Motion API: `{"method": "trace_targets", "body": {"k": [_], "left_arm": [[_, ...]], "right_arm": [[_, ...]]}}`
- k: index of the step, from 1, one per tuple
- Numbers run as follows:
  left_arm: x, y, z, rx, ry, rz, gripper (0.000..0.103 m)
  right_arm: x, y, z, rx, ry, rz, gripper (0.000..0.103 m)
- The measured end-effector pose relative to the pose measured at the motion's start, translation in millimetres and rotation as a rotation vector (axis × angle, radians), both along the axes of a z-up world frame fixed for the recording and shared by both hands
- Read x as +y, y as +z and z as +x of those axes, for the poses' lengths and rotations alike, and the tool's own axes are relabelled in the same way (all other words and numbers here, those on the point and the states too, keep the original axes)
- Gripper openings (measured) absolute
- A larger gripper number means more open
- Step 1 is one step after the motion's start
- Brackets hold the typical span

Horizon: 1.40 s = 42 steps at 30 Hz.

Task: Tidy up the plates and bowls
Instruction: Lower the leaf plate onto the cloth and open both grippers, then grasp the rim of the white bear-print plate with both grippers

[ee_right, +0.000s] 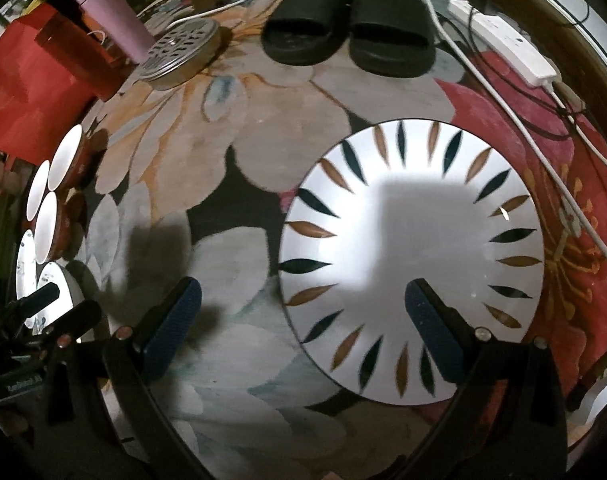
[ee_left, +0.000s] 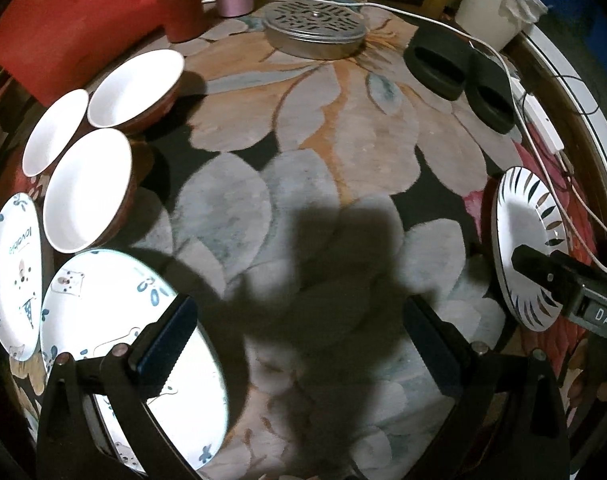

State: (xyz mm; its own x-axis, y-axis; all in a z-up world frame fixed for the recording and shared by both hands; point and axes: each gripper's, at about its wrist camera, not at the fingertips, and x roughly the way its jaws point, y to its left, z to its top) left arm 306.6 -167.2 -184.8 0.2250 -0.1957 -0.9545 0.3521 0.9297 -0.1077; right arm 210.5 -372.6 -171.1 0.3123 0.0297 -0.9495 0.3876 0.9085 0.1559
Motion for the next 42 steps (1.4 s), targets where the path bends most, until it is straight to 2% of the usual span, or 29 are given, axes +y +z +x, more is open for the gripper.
{"method": "trace_targets", "body": {"k": [26,30,37,42], "left_arm": [[90.1,-3.3,-1.5,-0.012,0.144,0.003,0.102],[106.8,0.9,-9.5,-0.041,0.139,0.005,0.102],[161.8,5.1,-30.6,-0.065,0.161,-0.004,0.102],[203.3,-7.9,-36.0,-0.053,0.272,-0.004,0.102]], "right_arm": [[73.1,-9.1,20.6,-0.005,0.130,0.014,0.103],[91.2,-11.7,25.3,-0.001,0.173,0.029,0.103],[135.4,-13.1,41.5,-0.003,0.301,0.073,0.102],[165.5,-18.0,51.5,0.002,0.374,0.130,0.101]]}}
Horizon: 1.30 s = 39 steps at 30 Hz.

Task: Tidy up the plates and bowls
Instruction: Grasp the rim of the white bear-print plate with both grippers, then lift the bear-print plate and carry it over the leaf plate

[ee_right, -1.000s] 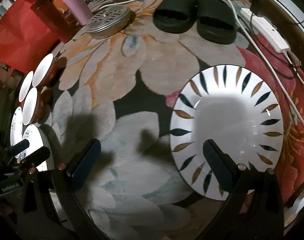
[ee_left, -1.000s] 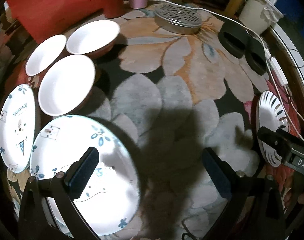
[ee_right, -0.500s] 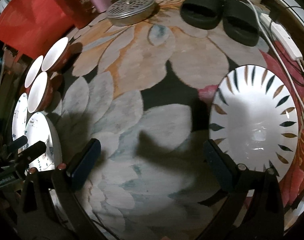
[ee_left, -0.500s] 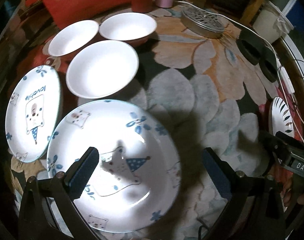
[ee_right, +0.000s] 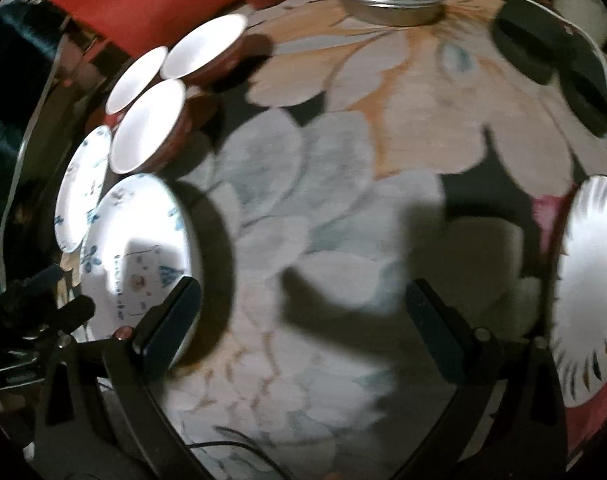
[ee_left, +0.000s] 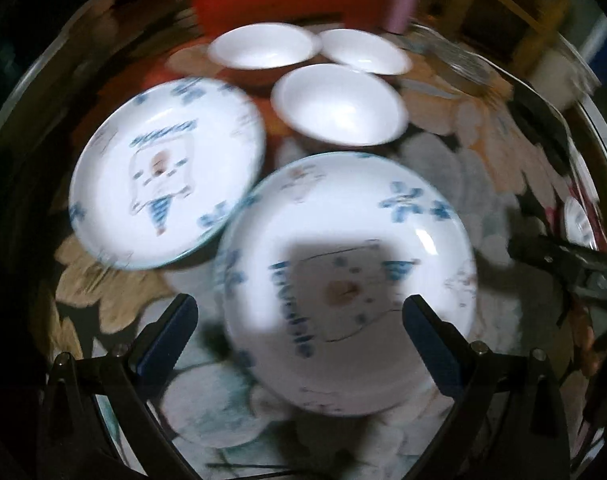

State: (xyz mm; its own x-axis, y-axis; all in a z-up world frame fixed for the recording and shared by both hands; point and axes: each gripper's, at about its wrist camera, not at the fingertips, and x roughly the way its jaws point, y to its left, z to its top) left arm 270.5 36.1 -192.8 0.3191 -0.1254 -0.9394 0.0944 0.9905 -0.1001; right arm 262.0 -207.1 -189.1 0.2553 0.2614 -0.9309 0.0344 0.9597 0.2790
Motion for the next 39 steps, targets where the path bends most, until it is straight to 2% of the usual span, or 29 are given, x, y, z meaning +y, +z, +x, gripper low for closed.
{"method": "trace_targets", "body": {"k": [4,6,8,10,14,15,16,17,18,22,24,26,30,39], "left_arm": [[24.3,-11.4,0.2,0.027,0.090,-0.034,0.102],[29.0,-15.9,-1.5,0.032,0.105,-0.043,0.101],[32.3,-21.7,-2.2,0.035,0.111,-0.048,0.098],[34.7,-28.3,-2.0,0.059,0.127,-0.062,0.087],[36.2,-34.9,-2.9,0.081,0.142,-0.082,0.082],[36.5,-35.8,-3.0,0.082,0.139,-0.087,0.076],[36.5,-36.8,-2.1,0.086,0.132,-0.083,0.061],[35.3,-38.6,-0.6,0.094,0.125,-0.080,0.053],[33.1,-40.3,1.7,0.103,0.118,-0.081,0.044],[31.6,-46.1,6.1,0.112,0.113,-0.135,0.033],[30.8,-47.0,9.7,0.116,0.121,-0.146,0.032],[31.9,-47.7,11.0,0.123,0.124,-0.154,0.030],[35.3,-47.6,9.6,0.130,0.122,-0.178,0.024],[24.3,-34.3,3.4,0.094,0.054,-0.162,0.024]], "right_arm": [[21.7,0.4,4.8,-0.013,0.047,0.026,0.100],[31.5,-0.1,6.7,-0.017,0.073,0.031,0.094],[38.3,-3.0,9.5,-0.008,0.093,0.034,0.084],[43.2,-6.6,12.3,0.002,0.105,0.041,0.077],[53.3,-11.4,15.3,0.017,0.142,0.054,0.060],[55.7,-12.6,15.4,0.019,0.154,0.052,0.054],[58.1,-13.2,15.1,0.020,0.164,0.050,0.047],[60.1,-14.3,14.8,0.020,0.173,0.043,0.041],[61.9,-15.8,14.9,0.020,0.181,0.038,0.039],[71.5,-22.6,17.3,0.033,0.222,0.037,0.021],[74.2,-24.9,17.6,0.028,0.237,0.012,0.018],[71.3,-26.2,18.7,0.030,0.232,0.006,0.009],[65.6,-27.0,17.1,0.033,0.222,0.029,0.008],[45.7,-19.8,3.1,0.039,0.159,0.065,0.008]]}}
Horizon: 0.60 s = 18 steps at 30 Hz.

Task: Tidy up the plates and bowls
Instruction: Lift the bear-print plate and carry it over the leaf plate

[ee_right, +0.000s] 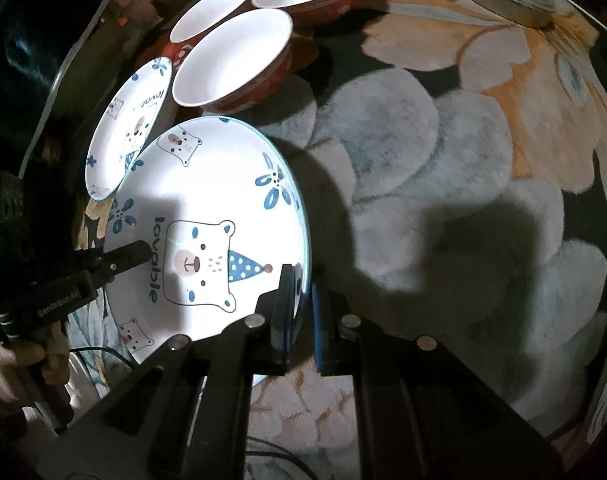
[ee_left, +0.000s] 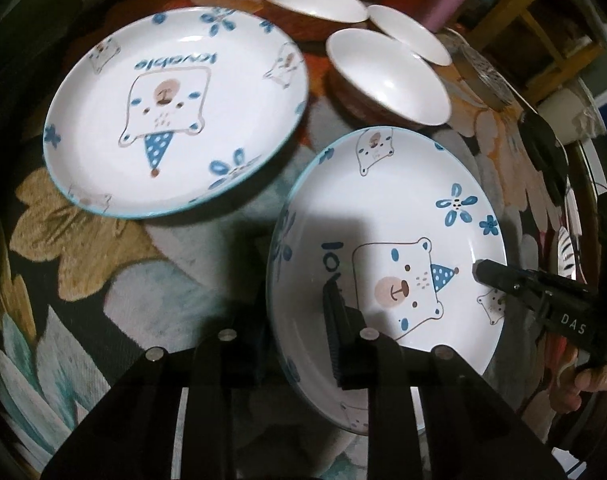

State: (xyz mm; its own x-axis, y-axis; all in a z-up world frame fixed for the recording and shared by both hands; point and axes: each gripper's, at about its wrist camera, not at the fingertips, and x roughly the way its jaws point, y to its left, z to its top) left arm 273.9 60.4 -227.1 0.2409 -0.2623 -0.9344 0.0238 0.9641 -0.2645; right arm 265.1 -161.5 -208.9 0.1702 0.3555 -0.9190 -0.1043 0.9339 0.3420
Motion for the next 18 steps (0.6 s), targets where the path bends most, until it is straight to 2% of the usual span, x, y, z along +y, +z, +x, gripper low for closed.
{"method": "trace_targets", "body": {"k": [8,18], "left_arm": [[-27.8,24.0,10.7,-0.067,-0.055,-0.020,0.024],[-66.8,40.4,18.3,-0.101,-0.114,-0.045,0.024]], "right_arm": [[-25.1,16.8,-2.2,-0.024,-0.079,0.013,0.008],[-58.7,39.8,-5.7,-0.068,-0.154,-0.007,0.008]]}}
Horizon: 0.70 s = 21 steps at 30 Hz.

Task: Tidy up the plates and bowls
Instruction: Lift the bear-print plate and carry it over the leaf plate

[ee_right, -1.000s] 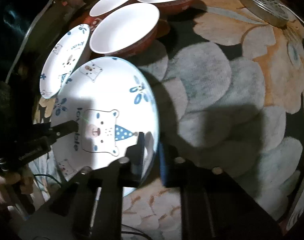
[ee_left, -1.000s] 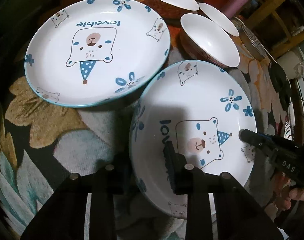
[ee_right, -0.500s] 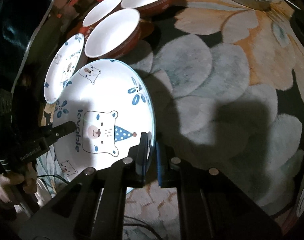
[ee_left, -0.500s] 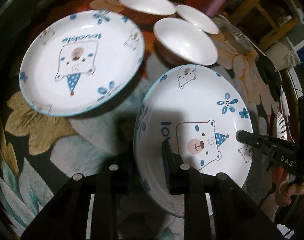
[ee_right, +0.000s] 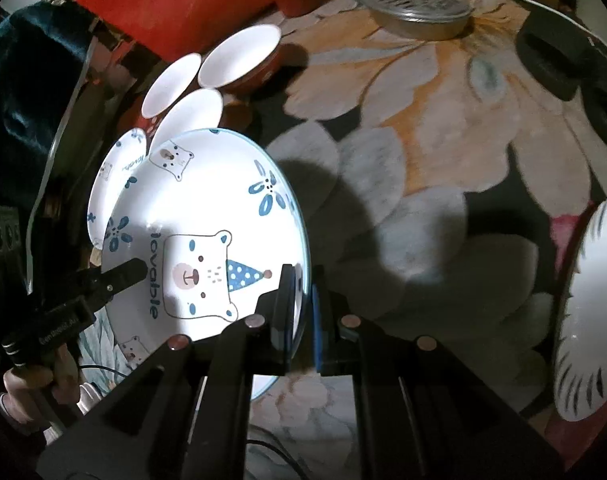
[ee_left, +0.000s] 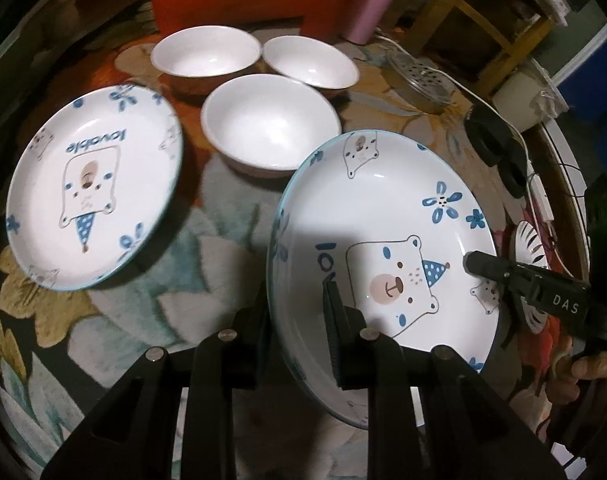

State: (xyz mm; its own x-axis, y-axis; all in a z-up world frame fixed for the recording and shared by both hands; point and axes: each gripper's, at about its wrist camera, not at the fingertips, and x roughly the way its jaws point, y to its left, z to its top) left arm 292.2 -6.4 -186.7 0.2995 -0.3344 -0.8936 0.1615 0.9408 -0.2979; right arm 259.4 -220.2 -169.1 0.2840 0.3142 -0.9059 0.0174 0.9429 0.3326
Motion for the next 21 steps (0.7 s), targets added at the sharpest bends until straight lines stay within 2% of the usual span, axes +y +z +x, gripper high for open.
{"method": "trace_targets", "body": {"k": [21], "left_arm": [[-114.3,12.7,9.6,-0.055,-0.163,0.008,0.024]], "right_arm": [[-98.2,15.0,-36.9,0.020,-0.168,-0.025,0.008]]}}
